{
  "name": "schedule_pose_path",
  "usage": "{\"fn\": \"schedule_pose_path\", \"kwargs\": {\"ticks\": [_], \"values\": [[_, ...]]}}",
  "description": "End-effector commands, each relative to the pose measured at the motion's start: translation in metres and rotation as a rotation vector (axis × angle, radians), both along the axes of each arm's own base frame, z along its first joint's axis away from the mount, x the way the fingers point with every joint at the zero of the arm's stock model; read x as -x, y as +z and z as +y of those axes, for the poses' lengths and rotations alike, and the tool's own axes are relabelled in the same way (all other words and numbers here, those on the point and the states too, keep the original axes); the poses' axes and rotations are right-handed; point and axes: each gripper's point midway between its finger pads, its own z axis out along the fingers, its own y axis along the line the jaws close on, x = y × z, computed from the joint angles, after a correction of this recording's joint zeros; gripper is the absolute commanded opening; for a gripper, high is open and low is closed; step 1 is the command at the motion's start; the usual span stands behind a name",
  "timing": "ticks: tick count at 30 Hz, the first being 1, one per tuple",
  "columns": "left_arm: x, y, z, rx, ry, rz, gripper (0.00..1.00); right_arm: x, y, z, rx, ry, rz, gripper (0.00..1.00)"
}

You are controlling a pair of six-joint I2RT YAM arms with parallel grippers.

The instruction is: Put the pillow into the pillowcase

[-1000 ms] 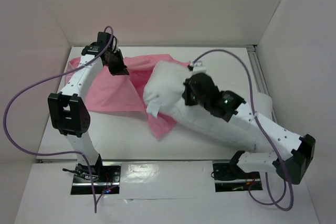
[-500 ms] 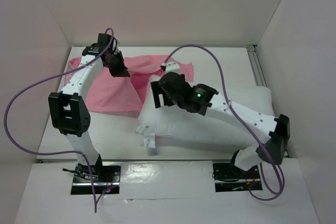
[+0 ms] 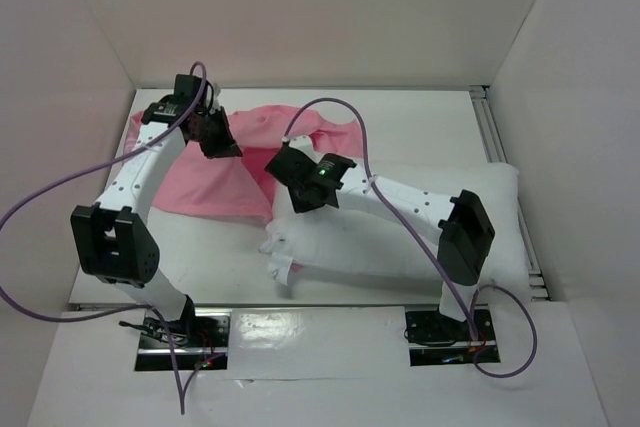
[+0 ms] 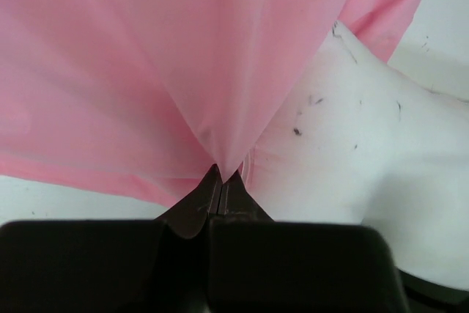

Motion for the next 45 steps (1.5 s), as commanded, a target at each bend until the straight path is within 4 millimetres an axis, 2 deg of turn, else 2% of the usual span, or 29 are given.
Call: {"fn": "schedule_pose_path", "kwargs": {"ticks": [1,3,4,8,12,13,16,18,19,20,21,23,25,26,28,29,32,33,34,36,37,40,43,44,45], "values": [[0.016,0.029,0.001,0.006,-0.010,-0.088,0.00,-0.002,0.023,-0.008,-0.056,-0.014,-0.020,0.00],[0.022,0.034,0.002,0.002,-0.017,-0.100,0.00,-0.003,0.042,-0.010,-0.101,0.016,-0.042,0.00],[0.025,0.036,0.002,-0.005,-0.027,-0.104,0.00,-0.005,0.042,-0.009,-0.117,0.027,-0.030,0.00],[0.040,0.041,0.003,-0.010,-0.050,-0.091,0.00,-0.008,0.081,0.002,-0.173,0.069,-0.065,0.00],[0.050,0.043,0.003,-0.010,-0.072,-0.104,0.00,-0.003,0.083,0.020,-0.191,0.150,-0.042,0.00],[0.052,0.046,0.004,-0.014,-0.080,-0.118,0.00,-0.003,0.077,0.022,-0.180,0.150,-0.034,0.00],[0.060,0.033,0.007,-0.039,-0.093,-0.076,0.00,-0.006,0.089,0.026,-0.193,0.145,-0.074,0.00],[0.068,0.022,0.008,-0.043,-0.094,-0.029,0.00,-0.016,0.099,0.025,-0.187,0.115,-0.121,0.00],[0.072,0.019,0.009,-0.048,-0.101,-0.025,0.00,-0.030,0.112,0.020,-0.196,0.098,-0.161,0.00],[0.073,0.023,0.009,-0.047,-0.101,-0.038,0.00,-0.031,0.117,0.021,-0.207,0.098,-0.169,0.00],[0.076,0.018,0.007,-0.048,-0.111,-0.024,0.00,-0.043,0.131,0.020,-0.230,0.085,-0.215,0.00],[0.078,0.023,0.005,-0.038,-0.116,-0.037,0.00,-0.059,0.137,0.016,-0.223,0.058,-0.262,0.00],[0.082,0.023,0.002,-0.025,-0.135,-0.039,0.00,-0.073,0.148,0.021,-0.243,0.035,-0.330,0.00],[0.082,0.023,0.002,-0.025,-0.135,-0.039,0.00,-0.083,0.147,0.018,-0.234,0.006,-0.346,0.00],[0.084,0.029,-0.001,-0.005,-0.148,-0.047,0.00,-0.098,0.161,0.015,-0.223,-0.045,-0.415,0.00],[0.084,0.029,-0.001,-0.005,-0.148,-0.048,0.00,-0.105,0.162,0.011,-0.200,-0.056,-0.431,0.00],[0.088,0.037,-0.006,0.020,-0.175,-0.060,0.00,-0.117,0.144,0.020,-0.175,-0.039,-0.416,0.00],[0.089,0.037,-0.008,0.028,-0.180,-0.060,0.00,-0.121,0.125,0.025,-0.145,-0.035,-0.393,0.00],[0.090,0.040,-0.009,0.036,-0.185,-0.068,0.00,-0.124,0.115,0.026,-0.124,-0.040,-0.386,0.00],[0.091,0.041,-0.011,0.050,-0.194,-0.068,0.00,-0.128,0.085,0.025,-0.072,-0.069,-0.354,0.00],[0.094,0.041,-0.013,0.059,-0.200,-0.058,0.00,-0.137,0.066,0.020,-0.029,-0.106,-0.349,0.00],[0.103,0.041,-0.017,0.084,-0.217,-0.056,0.00,-0.146,0.033,0.015,0.021,-0.146,-0.311,0.00],[0.110,0.044,-0.017,0.092,-0.222,-0.061,0.00,-0.155,0.014,0.009,0.042,-0.170,-0.291,0.00],[0.110,0.044,-0.017,0.092,-0.222,-0.061,0.00,-0.156,0.001,0.010,0.063,-0.167,-0.276,0.00],[0.114,0.047,-0.017,0.092,-0.223,-0.065,0.00,-0.158,0.003,0.012,0.058,-0.175,-0.273,0.00]]}}
